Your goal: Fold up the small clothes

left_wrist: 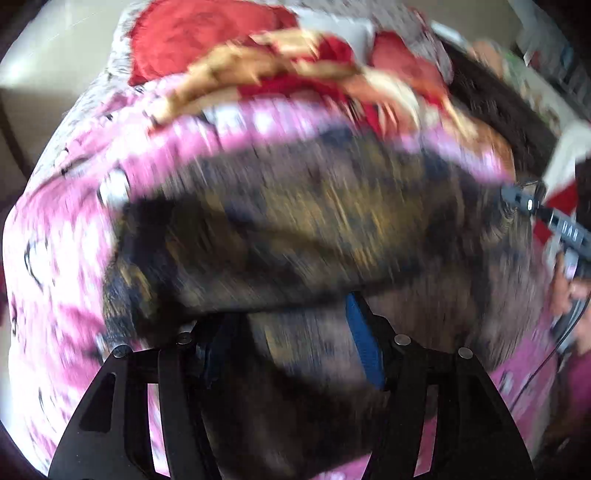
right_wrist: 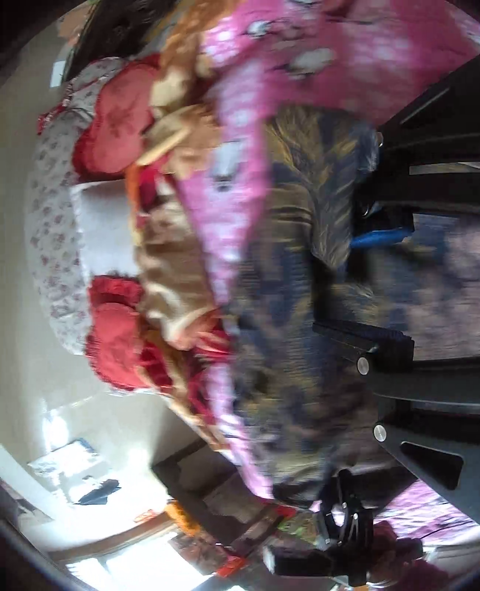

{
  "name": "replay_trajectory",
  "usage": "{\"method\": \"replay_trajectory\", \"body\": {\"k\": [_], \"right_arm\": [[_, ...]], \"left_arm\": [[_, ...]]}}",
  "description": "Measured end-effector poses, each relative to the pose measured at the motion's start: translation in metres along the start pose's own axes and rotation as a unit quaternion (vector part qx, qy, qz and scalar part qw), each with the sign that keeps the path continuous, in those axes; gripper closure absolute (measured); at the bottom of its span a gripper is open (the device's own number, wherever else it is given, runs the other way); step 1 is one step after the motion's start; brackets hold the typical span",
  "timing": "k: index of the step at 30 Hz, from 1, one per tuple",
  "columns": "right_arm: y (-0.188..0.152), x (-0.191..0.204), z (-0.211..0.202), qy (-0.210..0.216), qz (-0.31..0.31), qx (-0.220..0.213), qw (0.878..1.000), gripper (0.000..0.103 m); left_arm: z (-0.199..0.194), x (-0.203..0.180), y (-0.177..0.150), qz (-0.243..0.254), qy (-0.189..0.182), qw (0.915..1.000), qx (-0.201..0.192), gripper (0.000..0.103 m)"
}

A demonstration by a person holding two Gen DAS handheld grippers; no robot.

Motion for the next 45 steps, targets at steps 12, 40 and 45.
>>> {"method": "replay_trajectory", "body": {"k": [12,40,45], "right_arm": [[0.052,-0.022,-0.022,-0.037,0.059,-0.087,0.994,0.054],[-0.161,-0.024,-0.075,-0.021,0.025,0.102,0.994,0.098],[-0.155,-0.029,-0.081,0.001,0.067,0.072,0.995,0.067]], "left_arm": [[-0.072,0.078,0.066,-0.142,-0.005,0.9815,-0.128,0.044],[-0.055,0.041,-0.112,-0.059,-0.048,0.9971,-0.007,0.044],[-0.033,0.032,-0.110,-0.030,-0.045,0.9985,0.005,0.060]]}}
Point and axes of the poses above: each gripper's, at about its wrist camera, not at the fingertips, and z roughly the way its jaws point, x to its left, y to its top, the point moved 4 cm from there along z, roughly the way its jaws point
